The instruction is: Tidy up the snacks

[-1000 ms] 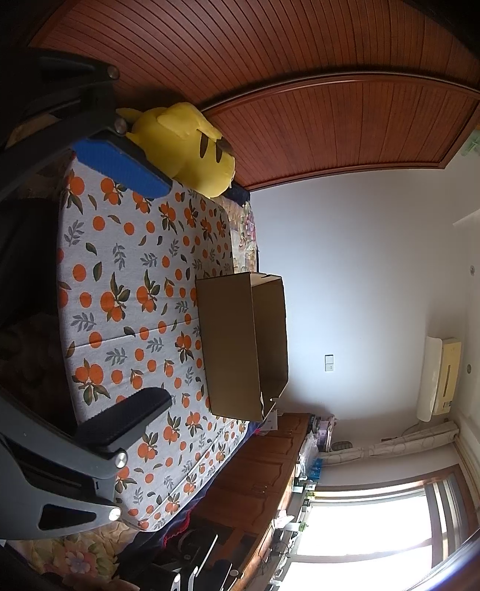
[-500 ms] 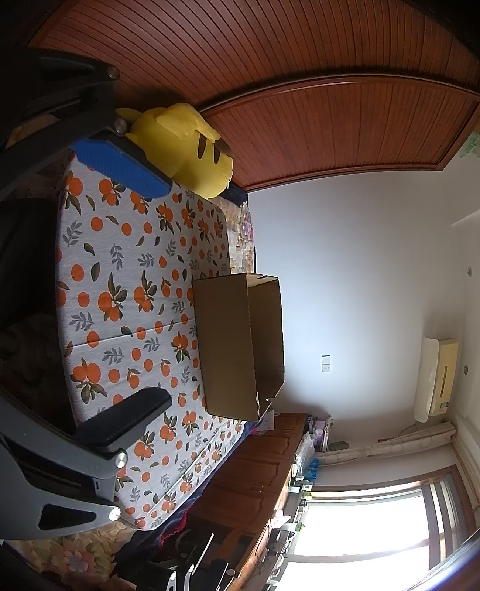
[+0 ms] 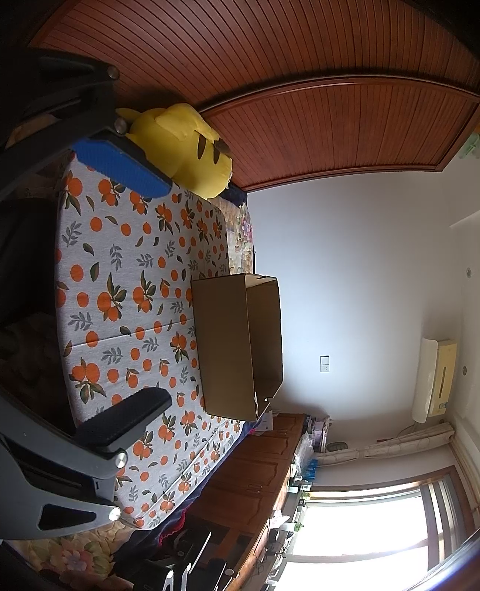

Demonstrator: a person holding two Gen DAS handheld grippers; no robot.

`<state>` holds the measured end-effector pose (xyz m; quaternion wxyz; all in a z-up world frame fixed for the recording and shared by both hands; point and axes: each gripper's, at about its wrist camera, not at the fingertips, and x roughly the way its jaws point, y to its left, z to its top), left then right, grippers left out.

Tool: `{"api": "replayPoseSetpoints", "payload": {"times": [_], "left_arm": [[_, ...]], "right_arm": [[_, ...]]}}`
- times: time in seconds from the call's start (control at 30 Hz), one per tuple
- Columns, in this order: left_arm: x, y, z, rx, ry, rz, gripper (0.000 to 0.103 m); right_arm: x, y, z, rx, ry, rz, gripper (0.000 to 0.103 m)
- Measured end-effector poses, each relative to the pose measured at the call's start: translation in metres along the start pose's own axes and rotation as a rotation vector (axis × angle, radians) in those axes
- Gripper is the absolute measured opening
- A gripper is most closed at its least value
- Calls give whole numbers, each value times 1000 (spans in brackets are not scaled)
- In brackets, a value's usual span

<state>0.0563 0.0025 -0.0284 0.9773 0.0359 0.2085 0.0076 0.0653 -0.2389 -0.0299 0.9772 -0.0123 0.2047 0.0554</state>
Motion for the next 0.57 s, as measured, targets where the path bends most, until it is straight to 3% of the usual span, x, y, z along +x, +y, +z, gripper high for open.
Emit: {"api": "replayPoseSetpoints", "payload": {"times": [0.57], "left_arm": [[-3,0,4,1,-5,-5,103]], "right_arm": [[-1,1,0,-1,-3,0,103]]}}
